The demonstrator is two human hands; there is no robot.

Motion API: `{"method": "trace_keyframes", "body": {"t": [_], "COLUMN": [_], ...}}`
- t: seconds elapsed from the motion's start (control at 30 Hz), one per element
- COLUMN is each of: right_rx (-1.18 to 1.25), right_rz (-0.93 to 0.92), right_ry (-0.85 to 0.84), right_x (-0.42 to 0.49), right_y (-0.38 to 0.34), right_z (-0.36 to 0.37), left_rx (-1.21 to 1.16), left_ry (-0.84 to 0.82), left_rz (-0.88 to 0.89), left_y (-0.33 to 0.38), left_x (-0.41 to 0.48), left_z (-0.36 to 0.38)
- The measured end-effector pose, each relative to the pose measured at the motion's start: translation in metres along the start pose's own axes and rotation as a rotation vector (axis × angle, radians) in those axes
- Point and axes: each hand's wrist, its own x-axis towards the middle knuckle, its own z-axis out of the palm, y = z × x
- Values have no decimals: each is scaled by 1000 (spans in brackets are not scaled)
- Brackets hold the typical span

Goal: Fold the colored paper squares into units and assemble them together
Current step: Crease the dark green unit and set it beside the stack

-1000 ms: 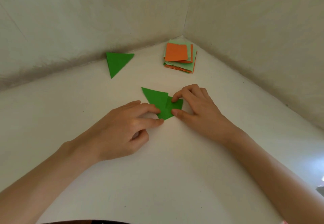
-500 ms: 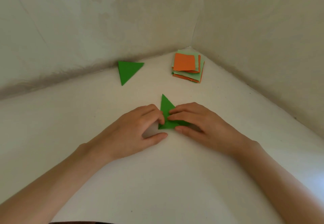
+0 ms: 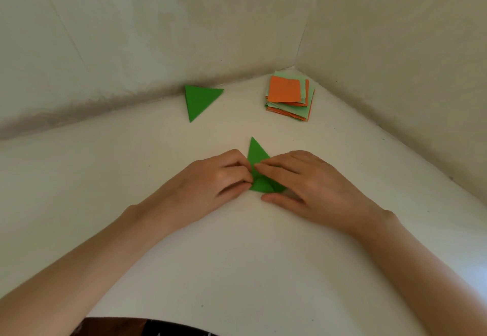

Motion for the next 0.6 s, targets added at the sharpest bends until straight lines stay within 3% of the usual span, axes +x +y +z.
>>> {"method": "trace_keyframes", "body": {"t": [0.2,0.3,0.43,0.6], "right_rx": [-30,67,420,667], "right_rz": [-23,30,224,499], "right_ry": [65,20,-38,-104], "right_x": [4,5,4,19], "right_y": [-5,-4,-1,-3], "right_z": [1,2,0,-6], "left_rx": [-30,-23,-113,-176], "left_ry": [15,44,65,74], "left_rz": [-39,-24,-103,-188], "left_y": [-1,-1,-2,-2], "left_x": [1,1,1,1], "left_z": [2,4,5,5]}}
